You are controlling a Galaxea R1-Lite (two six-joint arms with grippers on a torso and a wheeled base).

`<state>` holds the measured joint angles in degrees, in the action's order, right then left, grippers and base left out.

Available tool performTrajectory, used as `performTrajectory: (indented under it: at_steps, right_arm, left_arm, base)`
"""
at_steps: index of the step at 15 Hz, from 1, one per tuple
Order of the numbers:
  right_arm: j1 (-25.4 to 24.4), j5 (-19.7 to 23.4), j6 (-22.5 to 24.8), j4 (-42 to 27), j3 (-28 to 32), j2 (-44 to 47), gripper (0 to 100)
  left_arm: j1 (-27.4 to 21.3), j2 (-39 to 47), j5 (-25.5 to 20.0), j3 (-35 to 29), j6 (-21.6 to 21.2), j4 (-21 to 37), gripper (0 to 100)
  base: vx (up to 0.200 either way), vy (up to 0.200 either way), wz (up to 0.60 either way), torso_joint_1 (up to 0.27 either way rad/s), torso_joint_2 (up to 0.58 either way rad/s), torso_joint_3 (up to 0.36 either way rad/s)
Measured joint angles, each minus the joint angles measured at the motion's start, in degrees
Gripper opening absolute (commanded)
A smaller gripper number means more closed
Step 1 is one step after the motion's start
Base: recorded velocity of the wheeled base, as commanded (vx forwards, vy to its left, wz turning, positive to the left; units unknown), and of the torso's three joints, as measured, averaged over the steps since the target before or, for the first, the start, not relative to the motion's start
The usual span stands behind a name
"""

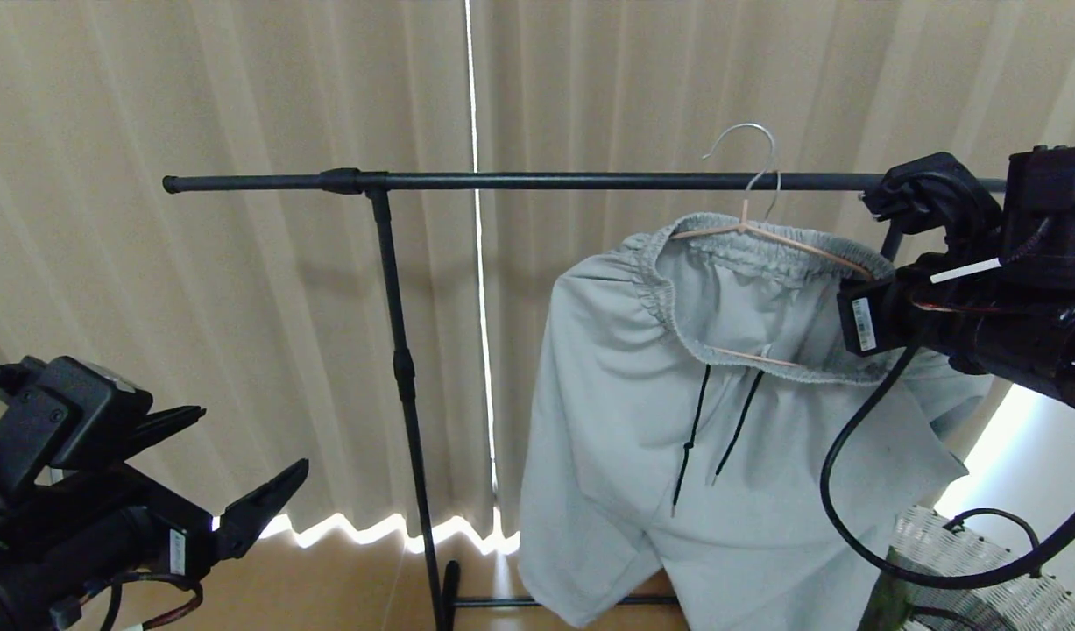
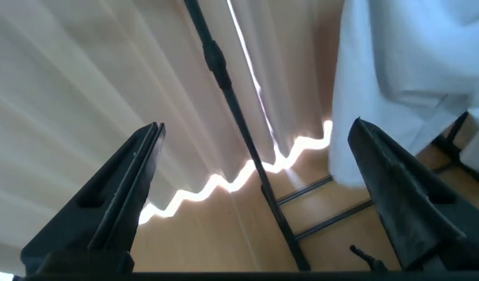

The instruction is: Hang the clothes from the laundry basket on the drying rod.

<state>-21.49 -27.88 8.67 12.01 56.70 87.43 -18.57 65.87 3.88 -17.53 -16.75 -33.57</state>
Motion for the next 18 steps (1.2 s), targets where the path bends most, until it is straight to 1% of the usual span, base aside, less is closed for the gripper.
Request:
performTrajectory:
  at_steps: [6,7,8,9,11,14,16,18]
  right_arm:
    - [-0.3,-0.3,0.0,0.0,0.4,1.1,0]
    - [-0.3,-1.0,0.0,0.1,0.4,1.3,0]
    - [-0.3,-2.5,0.0,0.1,0.4,1.7,0]
    - [-0.5,-5.0,0.1,0.5,0.5,2.2,0]
    - [-1.5,-7.6,0.1,0.5,1.2,3.3,0]
    - [-3.7,-9.6,0.2,0.3,4.4,5.4,0]
    - [-4.6,-12.3,0.5,0.2,7.0,7.9,0]
    - [-5.4,-14.6,1.8,0.0,9.3,11.0,0]
  left_arm:
    - [-0.3,-0.2,0.0,0.5,-0.2,0.0,100]
    - [-0.3,-0.1,0.0,0.6,-0.3,0.0,100]
    - [-0.4,-0.1,0.0,0.8,-0.4,0.0,100]
    - [-0.5,-0.1,0.0,1.0,-0.5,0.0,100]
    - [-0.6,-0.1,0.0,1.1,-0.5,0.0,100]
    - [-0.7,-0.3,0.0,1.2,-0.5,0.0,100]
    - [-0.7,-0.3,0.0,1.2,-0.5,0.0,100]
    - [-0.7,-0.4,0.0,1.2,-0.5,0.0,100]
  base:
    - [0.2,0.0,0.0,0.002,0.0,0.002]
    - [0.0,0.0,0.0,0.0,0.0,0.0]
    - [0.0,0.0,0.0,0.0,0.0,0.0]
    - [0.0,0.0,0.0,0.0,0.0,0.0]
    - [0.0,0.0,0.0,0.0,0.0,0.0]
    - [0.0,0.0,0.0,0.0,0.0,0.0]
    - [0.0,0.0,0.0,0.0,0.0,0.0]
    - [0.0,0.0,0.0,0.0,0.0,0.0]
